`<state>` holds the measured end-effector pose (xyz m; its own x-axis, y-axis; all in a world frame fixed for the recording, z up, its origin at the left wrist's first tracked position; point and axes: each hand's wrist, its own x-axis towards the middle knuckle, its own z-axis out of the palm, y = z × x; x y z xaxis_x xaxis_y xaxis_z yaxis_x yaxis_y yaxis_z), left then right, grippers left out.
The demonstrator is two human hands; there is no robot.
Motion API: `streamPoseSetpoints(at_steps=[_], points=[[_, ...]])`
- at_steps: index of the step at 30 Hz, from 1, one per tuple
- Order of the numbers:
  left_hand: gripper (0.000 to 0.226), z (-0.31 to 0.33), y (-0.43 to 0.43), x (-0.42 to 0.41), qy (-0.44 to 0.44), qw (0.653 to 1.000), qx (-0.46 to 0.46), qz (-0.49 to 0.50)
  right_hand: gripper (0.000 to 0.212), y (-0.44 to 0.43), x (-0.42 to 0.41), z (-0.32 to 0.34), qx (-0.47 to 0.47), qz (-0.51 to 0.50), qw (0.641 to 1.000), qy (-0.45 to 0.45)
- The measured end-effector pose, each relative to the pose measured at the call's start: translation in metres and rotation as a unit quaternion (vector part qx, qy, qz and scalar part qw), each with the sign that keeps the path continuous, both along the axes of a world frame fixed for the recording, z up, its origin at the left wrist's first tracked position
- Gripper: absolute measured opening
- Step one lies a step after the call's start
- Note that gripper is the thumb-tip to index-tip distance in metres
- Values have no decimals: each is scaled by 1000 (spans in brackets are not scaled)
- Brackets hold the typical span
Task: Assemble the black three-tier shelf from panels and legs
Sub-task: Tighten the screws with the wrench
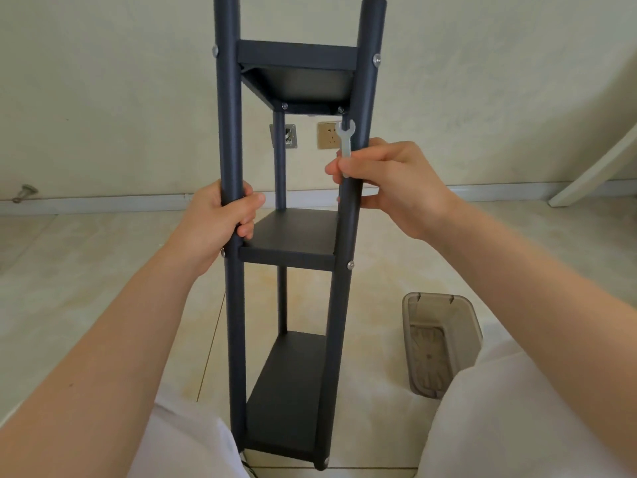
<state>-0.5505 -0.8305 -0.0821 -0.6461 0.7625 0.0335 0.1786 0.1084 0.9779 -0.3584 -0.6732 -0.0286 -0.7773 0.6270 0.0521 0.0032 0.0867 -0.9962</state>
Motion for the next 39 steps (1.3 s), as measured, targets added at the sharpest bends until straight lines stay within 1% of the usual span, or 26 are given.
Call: streamPoseSetpoints(at_steps=[3, 8, 13, 15, 17, 18, 19, 20, 21, 22, 23, 24, 25, 26, 27, 28, 33, 37, 39], points=[[17, -4, -1, -3, 0, 1000, -3, 21, 13, -3, -3, 3, -1, 23, 999, 28], [17, -8, 1, -7, 20, 998, -7, 62, 12, -8, -7, 7, 24, 49, 997, 51], [17, -7, 3, -7, 79, 990, -48, 109, 10, -13, -13, 8, 62, 45, 996, 47], [20, -5, 3, -4, 132, 978, -88, 138, 11, -17, -15, 8, 86, 51, 994, 38], [26, 2, 1, -2, 234, 944, -118, 203, 11, -22, -16, 9, 103, 59, 992, 30], [32, 7, -2, 0, 275, 927, -104, 234, 12, -24, -17, 10, 110, 62, 992, 24], [37, 14, -6, 4, 297, 917, -74, 255, 12, -25, -19, 11, 118, 65, 991, 18], [38, 20, -11, 9, 300, 917, -44, 260, 13, -25, -20, 12, 127, 70, 989, 12], [35, 26, -15, 13, 287, 926, -25, 244, 13, -25, -21, 13, 134, 74, 988, 8], [30, 31, -18, 18, 250, 947, -22, 202, 14, -25, -21, 15, 138, 78, 987, 6], [29, 35, -21, 24, 191, 971, -35, 137, 14, -25, -22, 15, 142, 81, 987, 7], [30, 38, -24, 30, 122, 989, -56, 60, 14, -25, -23, 16, 145, 83, 986, 8], [34, 39, -24, 36, 64, 995, -80, -13, 14, -25, -24, 16, 148, 85, 985, 9], [38, 37, -23, 43, 30, 993, -94, -65, 14, -25, -25, 16, 150, 88, 985, 10], [38, 34, -21, 50, 13, 991, -94, -92, 14, -25, -26, 15, 151, 91, 984, 11], [36, 30, -18, 56, 6, 991, -84, -99, 14, -24, -26, 15, 152, 93, 984, 13], [23, 20, -1, 71, -5, 998, -33, -55, 14, -24, -28, 15, 150, 92, 984, 17], [18, 15, 8, 72, 0, 995, 2, -97, 12, -26, -31, 13, 146, 78, 986, 30], [19, 13, 12, 74, 9, 993, 13, -117, 12, -28, -31, 13, 141, 71, 987, 37]])
